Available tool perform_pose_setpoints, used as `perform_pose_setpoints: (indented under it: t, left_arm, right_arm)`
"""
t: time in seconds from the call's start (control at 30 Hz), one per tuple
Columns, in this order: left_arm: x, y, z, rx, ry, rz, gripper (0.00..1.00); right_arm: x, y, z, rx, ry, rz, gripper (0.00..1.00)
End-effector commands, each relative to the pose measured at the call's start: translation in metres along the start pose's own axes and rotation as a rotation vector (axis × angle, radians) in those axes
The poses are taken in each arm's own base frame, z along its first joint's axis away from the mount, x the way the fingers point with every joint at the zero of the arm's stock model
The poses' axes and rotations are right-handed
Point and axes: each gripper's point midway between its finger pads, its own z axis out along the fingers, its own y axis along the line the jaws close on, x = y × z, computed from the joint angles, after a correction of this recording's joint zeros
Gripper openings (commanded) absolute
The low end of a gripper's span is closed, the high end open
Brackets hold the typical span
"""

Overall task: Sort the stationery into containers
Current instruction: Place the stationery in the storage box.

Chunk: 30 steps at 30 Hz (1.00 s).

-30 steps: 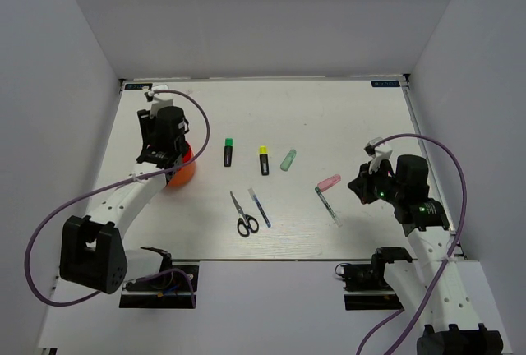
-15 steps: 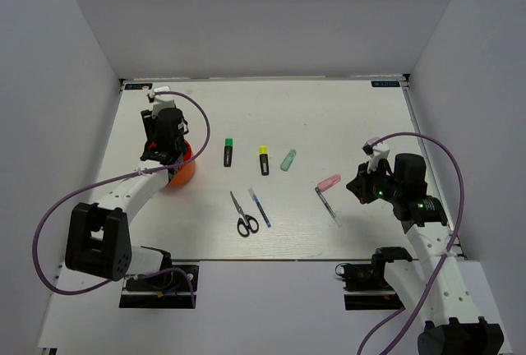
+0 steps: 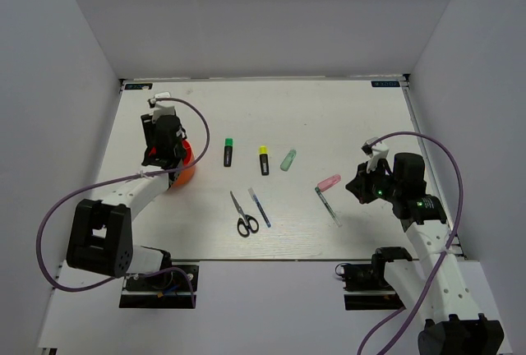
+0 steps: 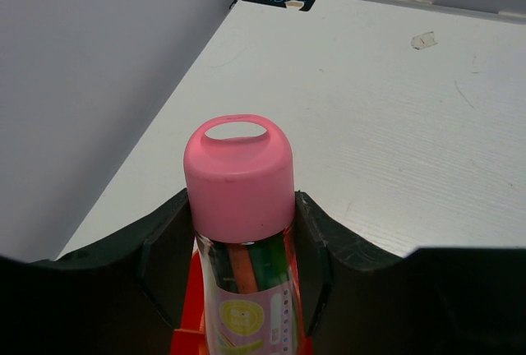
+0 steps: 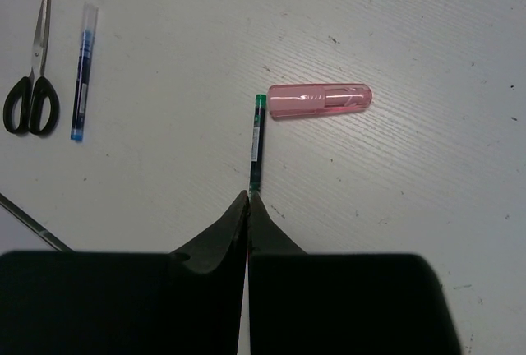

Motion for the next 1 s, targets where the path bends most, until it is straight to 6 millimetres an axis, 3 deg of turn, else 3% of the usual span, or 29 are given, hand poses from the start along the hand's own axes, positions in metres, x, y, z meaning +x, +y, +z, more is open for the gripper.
perform_pose_setpoints:
  t: [0.0,0.2,0.43,0.97]
  left_arm:
    - [-0.014,0.003,0.000,0.001,-0.063,-0.038,0.00]
    - [-0.002,0.004,-0.004,0.002,-0.050,-0.046,0.02]
    - [0.009,0.008,-0.009,-0.005,-0.038,-0.068,0.34]
    - [0.013,0.006,-0.027,0.029,-0.004,-0.106,0.63]
  right_arm:
    - [-0.008,0.004,-0.001,-0.022,-0.026,-0.018,0.00]
    - [-0.008,0.006,-0.001,-0.031,-0.026,-0.021,0.00]
    - [-0.009,0.006,-0.002,-0.036,-0.029,-0.024,0.00]
    - [-0.011,0.009,-0.004,-0.045,-0.034,-0.030,0.00]
